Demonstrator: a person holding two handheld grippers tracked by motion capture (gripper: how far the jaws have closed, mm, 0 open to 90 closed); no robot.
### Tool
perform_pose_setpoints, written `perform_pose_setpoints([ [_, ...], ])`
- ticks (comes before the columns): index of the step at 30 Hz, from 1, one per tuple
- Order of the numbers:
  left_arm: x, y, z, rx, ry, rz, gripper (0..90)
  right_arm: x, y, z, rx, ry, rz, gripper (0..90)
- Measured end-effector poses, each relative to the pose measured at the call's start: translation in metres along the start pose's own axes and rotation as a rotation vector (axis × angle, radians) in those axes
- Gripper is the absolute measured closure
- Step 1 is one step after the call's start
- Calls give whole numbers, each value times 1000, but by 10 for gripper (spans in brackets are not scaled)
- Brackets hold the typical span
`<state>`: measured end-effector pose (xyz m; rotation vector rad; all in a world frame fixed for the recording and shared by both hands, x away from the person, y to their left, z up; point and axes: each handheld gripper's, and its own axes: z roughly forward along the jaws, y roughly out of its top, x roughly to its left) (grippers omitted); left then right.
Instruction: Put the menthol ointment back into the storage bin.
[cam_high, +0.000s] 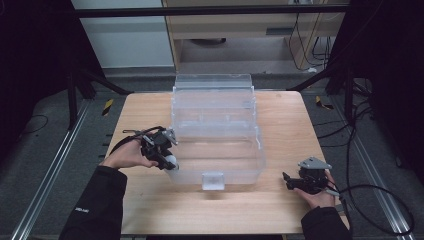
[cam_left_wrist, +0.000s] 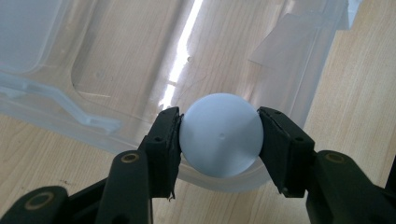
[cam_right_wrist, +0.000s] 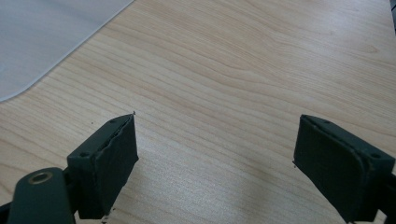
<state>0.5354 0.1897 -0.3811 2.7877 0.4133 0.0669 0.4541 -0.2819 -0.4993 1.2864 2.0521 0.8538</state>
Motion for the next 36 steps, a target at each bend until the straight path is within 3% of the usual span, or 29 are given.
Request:
perform_pose_setpoints([
  [12, 0, 0, 6, 2, 3, 8, 501, 1, 0, 0, 2, 0, -5, 132],
  [17, 1, -2, 7, -1, 4, 12, 609, 1, 0, 0, 2, -1, -5, 132],
  [19, 1, -4, 5, -17, 2, 9, 593, 1, 0, 1, 3, 1, -7, 132],
  [24, -2, -11, -14, -106, 37, -3, 543, 1, 0, 1, 6, 0, -7, 131],
  [25, -2, -11, -14, -106, 37, -3, 527, 1, 0, 1, 6, 0, -7, 131],
  [26, -3, -15, -22, -142, 61, -18, 509, 1, 0, 1, 4, -4, -6, 131],
  [27, -3, -15, -22, -142, 61, -18, 501, 1, 0, 1, 4, -4, -6, 131],
  [28, -5, -22, -28, -205, 90, -50, 474, 1, 0, 0, 0, -8, -5, 131],
  [29, -5, -22, -28, -205, 90, -50, 464, 1, 0, 0, 0, -8, -5, 131],
  [30, -7, -30, -34, -251, 107, -77, 463, 0, 0, -1, -4, -10, 2, 131],
  [32, -8, -38, -38, -284, 106, -100, 447, 0, 0, -2, -6, -14, 4, 131],
  [35, -11, -48, -41, -310, 141, -135, 413, -1, 0, -2, -8, -20, 6, 131],
  [36, -14, -57, -42, -344, 164, -171, 404, -1, 0, -3, -8, -20, 7, 130],
])
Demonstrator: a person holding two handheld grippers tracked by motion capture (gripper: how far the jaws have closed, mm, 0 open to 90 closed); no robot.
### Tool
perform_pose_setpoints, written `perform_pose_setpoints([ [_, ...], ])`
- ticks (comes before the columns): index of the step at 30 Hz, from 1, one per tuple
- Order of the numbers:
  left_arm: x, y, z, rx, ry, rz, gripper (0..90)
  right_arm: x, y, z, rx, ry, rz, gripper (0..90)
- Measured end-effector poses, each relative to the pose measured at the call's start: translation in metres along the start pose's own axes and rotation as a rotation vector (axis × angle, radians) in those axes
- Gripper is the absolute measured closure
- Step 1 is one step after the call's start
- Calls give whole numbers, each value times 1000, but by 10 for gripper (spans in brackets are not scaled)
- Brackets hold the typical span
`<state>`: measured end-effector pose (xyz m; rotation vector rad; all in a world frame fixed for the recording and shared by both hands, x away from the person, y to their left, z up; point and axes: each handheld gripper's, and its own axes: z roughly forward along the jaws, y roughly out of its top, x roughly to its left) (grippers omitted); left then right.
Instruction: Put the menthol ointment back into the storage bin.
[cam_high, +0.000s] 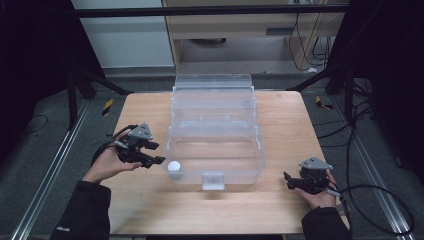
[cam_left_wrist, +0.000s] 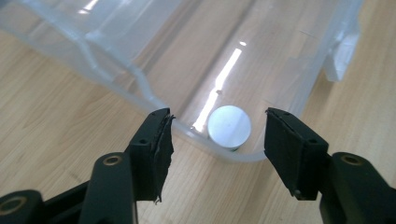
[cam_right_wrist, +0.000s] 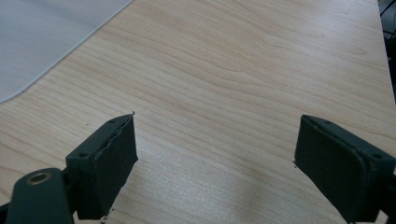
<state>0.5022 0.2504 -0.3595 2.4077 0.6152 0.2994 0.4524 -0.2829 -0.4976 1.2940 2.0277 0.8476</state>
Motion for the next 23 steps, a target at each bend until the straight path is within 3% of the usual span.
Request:
perform_pose_setpoints([
  [1, 0, 0, 0, 0, 0, 0, 398, 0, 0, 0, 0, 0, 0, 130],
  [2, -1, -11, -5, -48, 15, -44, 388, 0, 0, 0, -2, -1, 0, 129],
  [5, -1, -30, -12, -114, 62, -106, 360, -1, -1, -1, -8, -4, -1, 127],
  [7, -1, -42, -13, -149, 107, -159, 350, -2, -1, -1, -8, -4, 2, 125],
  [8, -1, -42, -13, -149, 107, -159, 339, -2, -2, -2, -8, -7, 3, 125],
  [9, -2, -54, -11, -169, 151, -199, 331, -3, -2, -2, -10, -5, 4, 124],
  [11, -3, -70, -6, -196, 171, -271, 323, -3, -2, -2, -8, -8, 8, 123],
  [13, -4, -74, -3, -200, 182, -289, 323, -3, -2, -2, -11, -7, 8, 123],
  [16, -8, -97, 13, -202, 244, -378, 308, -3, -2, -4, -15, -6, 15, 122],
  [19, -7, -110, 25, -167, 283, -430, 304, -4, -2, -5, -20, -6, 17, 121],
  [23, -6, -121, 33, -139, 330, -470, 283, -3, -2, -7, -22, -8, 19, 121],
])
